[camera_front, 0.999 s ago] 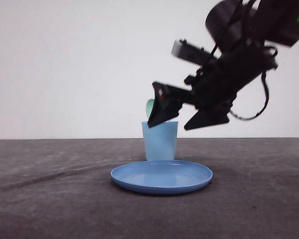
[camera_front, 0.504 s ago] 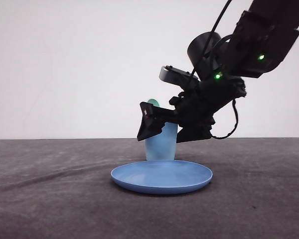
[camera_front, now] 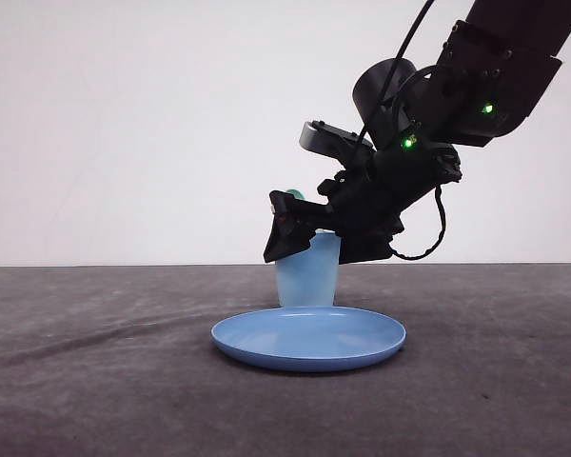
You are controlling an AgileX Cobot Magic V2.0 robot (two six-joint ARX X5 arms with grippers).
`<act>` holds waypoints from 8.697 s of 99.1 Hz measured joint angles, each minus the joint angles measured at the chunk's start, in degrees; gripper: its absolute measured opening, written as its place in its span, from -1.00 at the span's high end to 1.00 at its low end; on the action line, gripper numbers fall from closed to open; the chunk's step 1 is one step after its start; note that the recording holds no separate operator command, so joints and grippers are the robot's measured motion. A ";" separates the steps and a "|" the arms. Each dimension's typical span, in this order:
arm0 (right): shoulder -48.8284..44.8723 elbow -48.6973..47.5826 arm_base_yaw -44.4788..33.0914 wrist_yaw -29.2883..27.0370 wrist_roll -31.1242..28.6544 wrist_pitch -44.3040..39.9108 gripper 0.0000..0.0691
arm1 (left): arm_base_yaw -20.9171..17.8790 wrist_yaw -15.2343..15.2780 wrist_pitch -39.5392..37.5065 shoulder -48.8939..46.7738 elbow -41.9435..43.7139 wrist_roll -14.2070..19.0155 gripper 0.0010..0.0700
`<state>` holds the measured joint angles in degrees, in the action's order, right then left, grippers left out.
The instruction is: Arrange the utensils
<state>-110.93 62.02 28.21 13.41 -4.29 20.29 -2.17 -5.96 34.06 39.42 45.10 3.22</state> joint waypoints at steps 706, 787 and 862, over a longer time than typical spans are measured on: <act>73.35 -19.74 -22.93 -14.16 -0.24 -42.93 0.97 | 3.43 9.14 -23.61 -39.10 -43.28 2.19 0.98; 110.68 -60.83 -23.34 -11.85 0.44 -30.95 0.97 | 3.43 9.09 -23.58 -39.12 -43.28 2.19 0.98; 110.68 -61.07 -23.34 -11.91 0.44 -29.92 0.97 | 3.43 9.09 -23.61 -39.12 -43.28 2.19 0.98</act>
<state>-0.25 0.95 4.86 1.50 -3.86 -9.63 1.26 3.14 10.46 0.30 1.83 5.41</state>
